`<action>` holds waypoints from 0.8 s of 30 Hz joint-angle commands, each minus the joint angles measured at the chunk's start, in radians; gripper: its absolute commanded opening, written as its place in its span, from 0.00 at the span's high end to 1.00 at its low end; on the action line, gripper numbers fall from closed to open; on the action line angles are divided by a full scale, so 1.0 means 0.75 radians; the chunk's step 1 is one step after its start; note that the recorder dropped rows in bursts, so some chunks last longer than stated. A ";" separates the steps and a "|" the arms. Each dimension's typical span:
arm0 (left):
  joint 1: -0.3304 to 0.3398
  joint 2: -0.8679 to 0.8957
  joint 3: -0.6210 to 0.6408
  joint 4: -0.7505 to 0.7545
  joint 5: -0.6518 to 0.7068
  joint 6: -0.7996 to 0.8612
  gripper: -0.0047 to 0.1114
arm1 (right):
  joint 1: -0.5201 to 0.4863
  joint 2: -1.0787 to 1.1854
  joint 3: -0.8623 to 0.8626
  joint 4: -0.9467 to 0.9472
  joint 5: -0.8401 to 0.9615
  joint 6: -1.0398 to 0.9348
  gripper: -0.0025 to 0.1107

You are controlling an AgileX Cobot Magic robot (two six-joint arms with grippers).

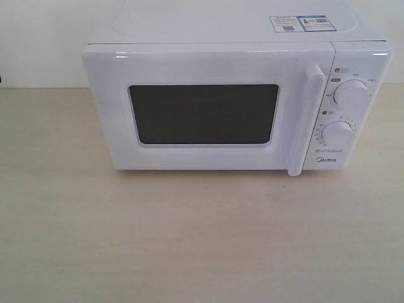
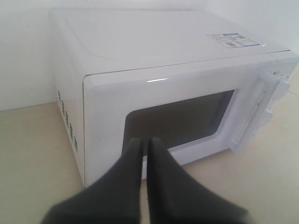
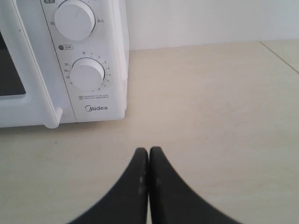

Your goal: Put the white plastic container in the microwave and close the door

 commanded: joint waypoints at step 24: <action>-0.003 -0.009 0.005 -0.004 -0.014 -0.011 0.92 | 0.057 -0.006 0.006 0.005 -0.015 0.026 0.98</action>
